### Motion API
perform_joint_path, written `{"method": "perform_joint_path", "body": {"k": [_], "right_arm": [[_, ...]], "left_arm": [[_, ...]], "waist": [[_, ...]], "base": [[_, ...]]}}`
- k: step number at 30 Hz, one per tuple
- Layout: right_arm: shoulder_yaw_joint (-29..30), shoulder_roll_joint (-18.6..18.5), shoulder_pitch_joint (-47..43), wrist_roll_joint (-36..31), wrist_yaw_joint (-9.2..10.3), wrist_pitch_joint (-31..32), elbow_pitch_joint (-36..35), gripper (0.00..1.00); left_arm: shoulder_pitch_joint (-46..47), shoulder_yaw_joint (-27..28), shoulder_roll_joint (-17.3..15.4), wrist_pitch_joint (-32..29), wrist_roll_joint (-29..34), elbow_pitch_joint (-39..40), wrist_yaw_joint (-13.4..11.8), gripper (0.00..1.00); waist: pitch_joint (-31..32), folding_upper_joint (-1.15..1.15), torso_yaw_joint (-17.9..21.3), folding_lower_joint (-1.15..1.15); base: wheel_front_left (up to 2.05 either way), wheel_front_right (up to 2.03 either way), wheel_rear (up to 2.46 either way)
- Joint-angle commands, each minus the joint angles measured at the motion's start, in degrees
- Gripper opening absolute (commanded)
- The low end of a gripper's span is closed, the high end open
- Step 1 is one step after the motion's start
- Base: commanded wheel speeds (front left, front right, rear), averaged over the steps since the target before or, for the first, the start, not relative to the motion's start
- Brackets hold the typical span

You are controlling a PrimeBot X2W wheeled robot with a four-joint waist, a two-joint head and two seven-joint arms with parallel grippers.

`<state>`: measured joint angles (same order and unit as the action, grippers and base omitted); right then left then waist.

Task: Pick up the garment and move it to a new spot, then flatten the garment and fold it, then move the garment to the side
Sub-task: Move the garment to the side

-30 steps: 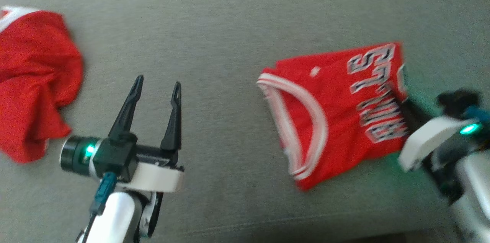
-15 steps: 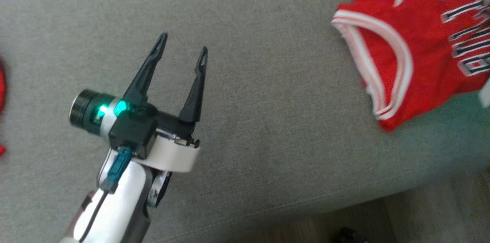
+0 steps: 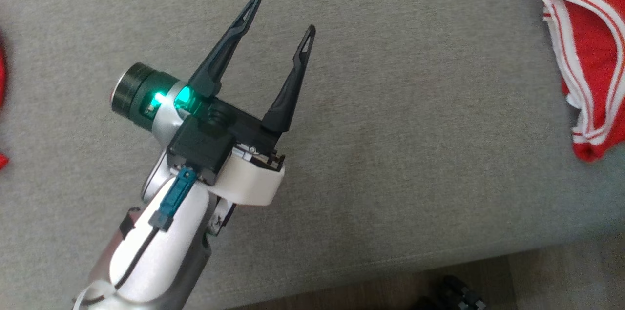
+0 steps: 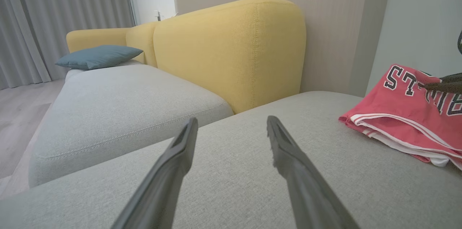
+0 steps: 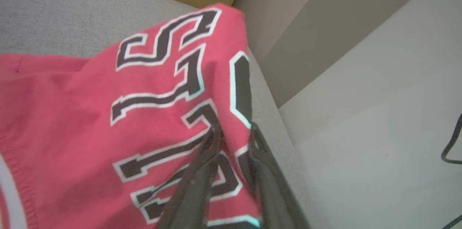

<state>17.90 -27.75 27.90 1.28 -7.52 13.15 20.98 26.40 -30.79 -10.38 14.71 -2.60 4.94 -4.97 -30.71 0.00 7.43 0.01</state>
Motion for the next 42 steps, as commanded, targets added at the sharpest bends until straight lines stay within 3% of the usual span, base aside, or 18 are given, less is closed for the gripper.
{"method": "perform_joint_path", "body": {"k": [1,2,3,8,12,13,22,27,32,42], "right_arm": [[1.06,-1.57,0.87,-1.41,0.03,-1.34,-1.30,0.62],[1.54,-1.08,0.83,-2.11,0.03,-1.96,-1.16,0.92],[2.15,-0.44,0.73,-2.82,0.03,-2.39,-1.03,1.00],[5.19,3.90,-0.99,-4.15,0.03,-7.52,-2.87,1.00],[3.50,9.68,-5.20,-2.62,0.03,-14.28,-9.95,1.00],[3.50,9.68,-5.20,-2.62,0.03,-14.28,-9.95,1.00],[-8.42,21.48,-17.35,2.73,0.03,-19.43,-23.75,1.00],[-13.75,23.96,-21.79,5.66,0.03,-20.08,-26.33,1.00],[-15.47,24.69,-24.99,7.44,0.03,-20.15,-26.69,1.00],[-15.33,24.85,-31.97,9.29,0.03,-18.89,-26.99,1.00]], "left_arm": [[1.29,1.40,-0.06,0.29,0.39,1.78,0.18,1.00],[1.31,1.39,0.05,0.29,0.35,1.69,0.19,1.00],[1.26,1.51,0.14,0.29,0.27,1.62,0.11,1.00],[-0.02,2.12,0.53,0.29,-0.35,1.05,-0.31,1.00],[-2.63,3.20,0.60,0.29,-0.94,-0.07,-1.45,1.00],[-2.63,3.20,0.60,0.29,-0.94,-0.07,-1.45,1.00],[-11.14,7.74,0.62,0.29,-3.57,-2.51,-5.07,1.00],[-15.11,10.47,0.55,0.29,-4.81,-3.79,-6.86,1.00],[-18.50,12.99,0.23,0.29,-6.02,-4.64,-8.05,1.00],[-24.24,15.79,-1.03,0.29,-8.77,-6.16,-6.59,1.00]], "waist": [[-0.37,0.00,-0.82,-0.01],[-0.21,0.00,-0.99,-0.01],[-0.06,0.00,-1.08,-0.01],[2.27,0.00,-1.82,-0.01],[5.71,0.00,-2.42,-0.01],[5.71,0.00,-2.42,-0.01],[14.31,0.00,-5.41,-0.01],[17.47,0.00,-8.40,-0.01],[20.21,0.00,-10.52,-0.01],[25.52,0.00,-10.63,-0.01]], "base": [[0.00,0.00,0.00],[0.00,0.00,0.00],[0.00,0.00,0.00],[0.00,0.00,0.00],[0.00,0.00,0.00],[0.00,0.00,0.00],[0.00,0.00,0.00],[0.00,0.00,0.00],[0.00,0.00,0.00],[0.00,0.00,0.00]]}}
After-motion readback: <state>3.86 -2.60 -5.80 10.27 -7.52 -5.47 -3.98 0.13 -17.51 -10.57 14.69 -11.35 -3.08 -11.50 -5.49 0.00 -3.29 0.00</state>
